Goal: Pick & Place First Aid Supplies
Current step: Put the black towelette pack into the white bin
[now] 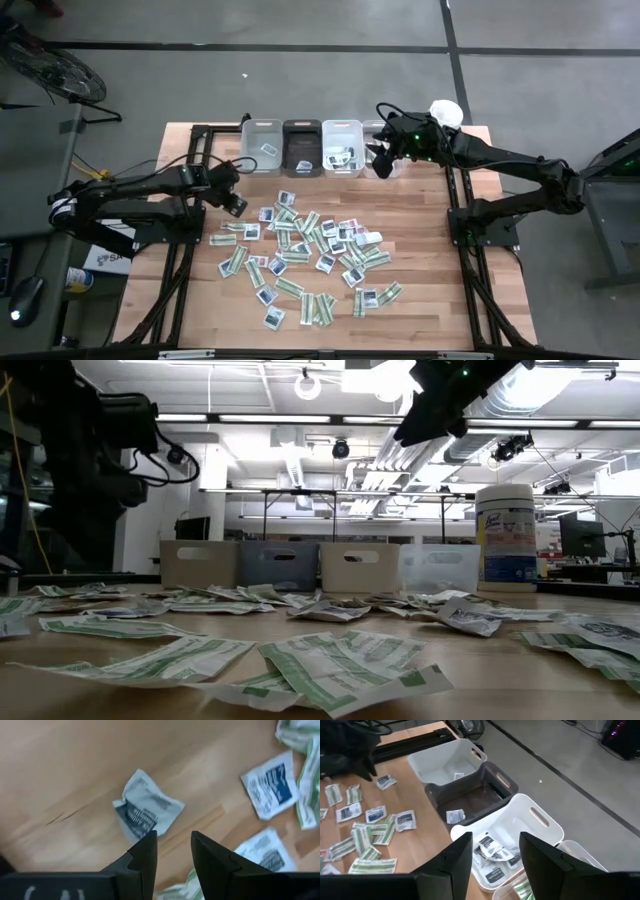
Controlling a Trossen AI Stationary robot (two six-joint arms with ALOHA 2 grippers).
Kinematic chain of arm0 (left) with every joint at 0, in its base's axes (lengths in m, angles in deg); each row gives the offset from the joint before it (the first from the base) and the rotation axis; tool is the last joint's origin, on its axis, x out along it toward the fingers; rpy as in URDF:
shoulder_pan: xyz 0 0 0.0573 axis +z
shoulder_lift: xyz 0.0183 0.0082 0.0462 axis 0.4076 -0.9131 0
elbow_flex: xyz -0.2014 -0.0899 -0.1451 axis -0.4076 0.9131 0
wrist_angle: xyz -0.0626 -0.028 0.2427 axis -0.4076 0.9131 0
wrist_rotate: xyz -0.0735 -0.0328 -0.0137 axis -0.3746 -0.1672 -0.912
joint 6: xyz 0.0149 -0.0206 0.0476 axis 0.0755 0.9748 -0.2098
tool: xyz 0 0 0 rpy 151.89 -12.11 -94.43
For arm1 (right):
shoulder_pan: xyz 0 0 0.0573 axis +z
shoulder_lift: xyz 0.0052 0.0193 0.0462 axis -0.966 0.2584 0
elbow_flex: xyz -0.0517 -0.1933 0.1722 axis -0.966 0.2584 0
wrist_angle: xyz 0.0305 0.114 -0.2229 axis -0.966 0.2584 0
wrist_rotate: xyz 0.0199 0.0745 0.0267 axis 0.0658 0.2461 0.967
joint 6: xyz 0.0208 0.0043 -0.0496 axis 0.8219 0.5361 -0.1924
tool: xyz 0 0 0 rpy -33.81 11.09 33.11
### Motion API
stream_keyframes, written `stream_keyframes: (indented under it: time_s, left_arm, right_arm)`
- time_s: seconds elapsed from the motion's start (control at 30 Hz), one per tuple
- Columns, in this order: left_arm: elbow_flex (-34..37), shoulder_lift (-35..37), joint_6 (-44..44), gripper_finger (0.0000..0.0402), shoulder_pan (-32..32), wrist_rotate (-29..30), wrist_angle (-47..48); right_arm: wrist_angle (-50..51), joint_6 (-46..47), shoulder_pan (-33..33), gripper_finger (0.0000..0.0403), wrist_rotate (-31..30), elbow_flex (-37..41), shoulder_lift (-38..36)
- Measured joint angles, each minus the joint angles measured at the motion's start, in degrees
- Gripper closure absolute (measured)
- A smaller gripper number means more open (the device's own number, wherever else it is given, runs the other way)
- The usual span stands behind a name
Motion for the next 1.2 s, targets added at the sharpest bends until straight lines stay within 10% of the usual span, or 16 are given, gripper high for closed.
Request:
stream_keyframes:
  time_s: [0.53,1.2]
  left_arm:
    - [0.17,0.02,10.66,0.0285,2.94,7.12,1.91]
    - [0.17,-0.15,-5.90,0.0285,20.39,-5.87,1.79]
  right_arm:
    - [0.00,-0.53,0.00,0.0246,3.13,0.00,0.00]
    - [-0.01,-0.53,-0.01,0.0245,3.73,0.00,0.01]
